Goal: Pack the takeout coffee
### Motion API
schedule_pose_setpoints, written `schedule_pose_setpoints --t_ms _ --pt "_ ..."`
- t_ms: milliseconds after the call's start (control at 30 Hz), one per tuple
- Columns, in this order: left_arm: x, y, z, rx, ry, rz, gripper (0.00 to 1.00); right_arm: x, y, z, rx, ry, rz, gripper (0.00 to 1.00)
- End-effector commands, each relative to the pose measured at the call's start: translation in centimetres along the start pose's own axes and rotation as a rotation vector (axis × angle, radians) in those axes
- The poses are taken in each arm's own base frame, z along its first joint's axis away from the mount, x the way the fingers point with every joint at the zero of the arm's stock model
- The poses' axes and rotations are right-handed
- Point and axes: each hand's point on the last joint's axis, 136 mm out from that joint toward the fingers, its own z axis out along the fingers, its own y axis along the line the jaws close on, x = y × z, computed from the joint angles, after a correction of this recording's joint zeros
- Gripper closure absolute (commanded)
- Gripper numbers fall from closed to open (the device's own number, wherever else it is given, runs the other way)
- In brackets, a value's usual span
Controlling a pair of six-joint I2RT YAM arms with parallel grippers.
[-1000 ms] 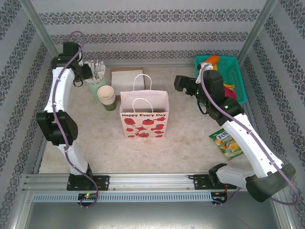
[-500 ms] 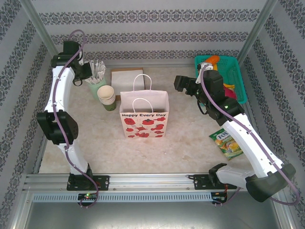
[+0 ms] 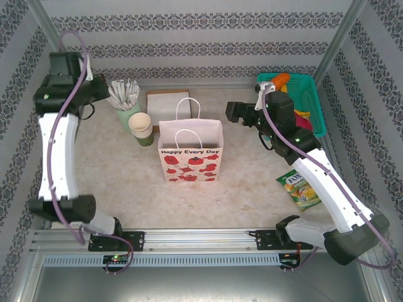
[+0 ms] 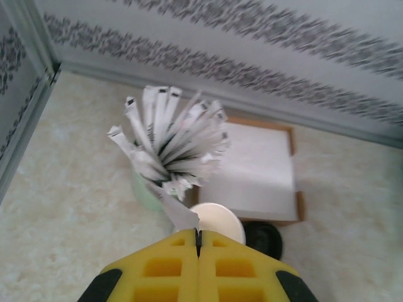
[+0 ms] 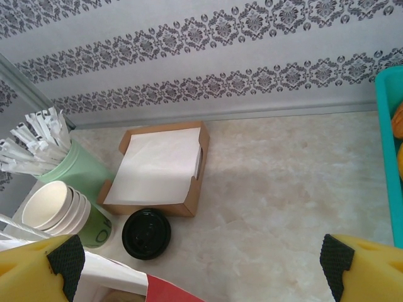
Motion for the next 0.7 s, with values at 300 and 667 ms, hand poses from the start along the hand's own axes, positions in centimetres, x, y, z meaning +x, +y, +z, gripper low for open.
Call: schedule_pose_setpoints --t_ms 300,667 --pt "2.3 -6.9 -13.3 0.369 -0.072 -0.022 1.00 -0.9 0.3 0.2 -0.007 -0.005 0.018 0.02" --pt "6.0 -12.1 -21.0 0.730 0.014 -0.035 1.00 -0.9 0.3 0.5 0.011 0.034 0.001 0.02"
